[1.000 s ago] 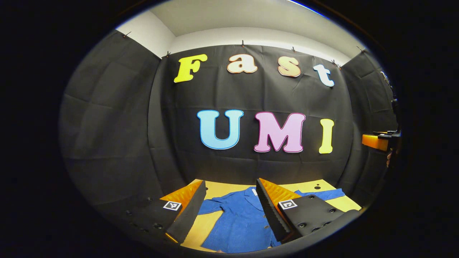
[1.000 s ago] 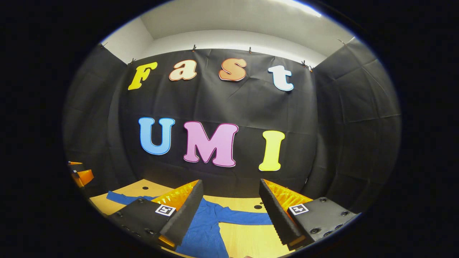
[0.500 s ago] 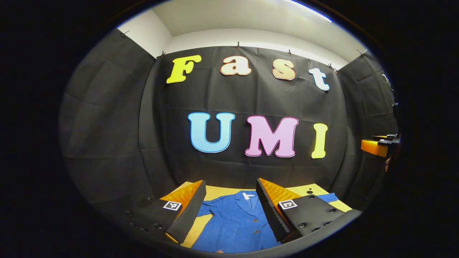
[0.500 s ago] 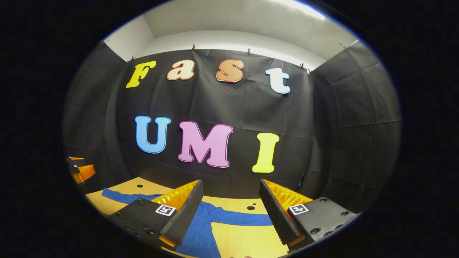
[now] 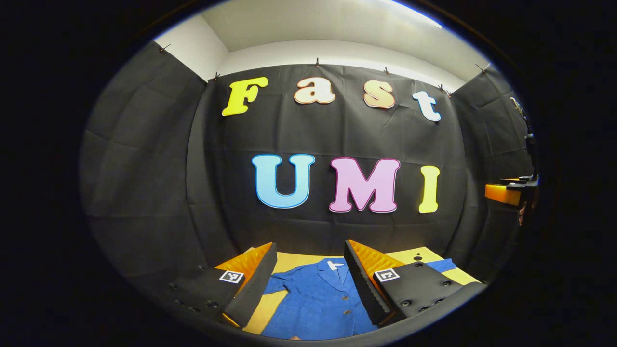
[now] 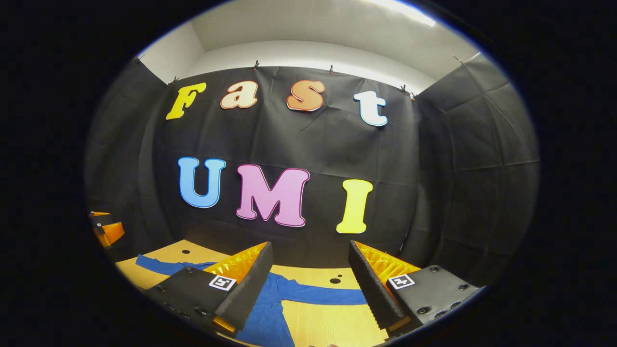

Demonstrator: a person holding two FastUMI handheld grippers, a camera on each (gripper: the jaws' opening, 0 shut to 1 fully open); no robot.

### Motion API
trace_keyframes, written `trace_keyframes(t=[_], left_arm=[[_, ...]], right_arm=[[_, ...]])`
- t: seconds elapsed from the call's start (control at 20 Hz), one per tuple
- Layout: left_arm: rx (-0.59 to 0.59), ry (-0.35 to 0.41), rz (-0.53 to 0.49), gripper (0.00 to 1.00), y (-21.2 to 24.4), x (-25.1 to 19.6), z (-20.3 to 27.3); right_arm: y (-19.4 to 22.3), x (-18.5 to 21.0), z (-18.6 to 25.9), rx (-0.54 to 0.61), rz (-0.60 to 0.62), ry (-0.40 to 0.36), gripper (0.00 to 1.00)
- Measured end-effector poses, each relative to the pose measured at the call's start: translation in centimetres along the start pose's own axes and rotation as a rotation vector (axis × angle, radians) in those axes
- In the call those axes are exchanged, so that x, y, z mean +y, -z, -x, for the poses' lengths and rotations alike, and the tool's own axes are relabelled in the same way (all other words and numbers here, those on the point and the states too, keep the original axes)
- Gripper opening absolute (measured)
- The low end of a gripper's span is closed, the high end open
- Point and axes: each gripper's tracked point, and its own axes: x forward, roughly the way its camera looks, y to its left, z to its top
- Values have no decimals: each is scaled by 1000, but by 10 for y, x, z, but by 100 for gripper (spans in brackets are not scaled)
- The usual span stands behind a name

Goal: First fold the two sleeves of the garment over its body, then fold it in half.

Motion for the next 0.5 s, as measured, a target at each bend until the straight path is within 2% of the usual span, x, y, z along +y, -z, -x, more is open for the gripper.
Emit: trace_keyframes(t=[0.35,0.45,0.5], left_arm=[[15,-10,15,81,8,7,-3],[27,-8,27,80,12,5,-6],[33,-6,36,80,13,2,-8]], right_arm=[[-33,-3,-27,-68,28,-3,94],[-37,-9,-38,-78,52,-1,98],[-38,-12,-47,-79,62,-9,94]])
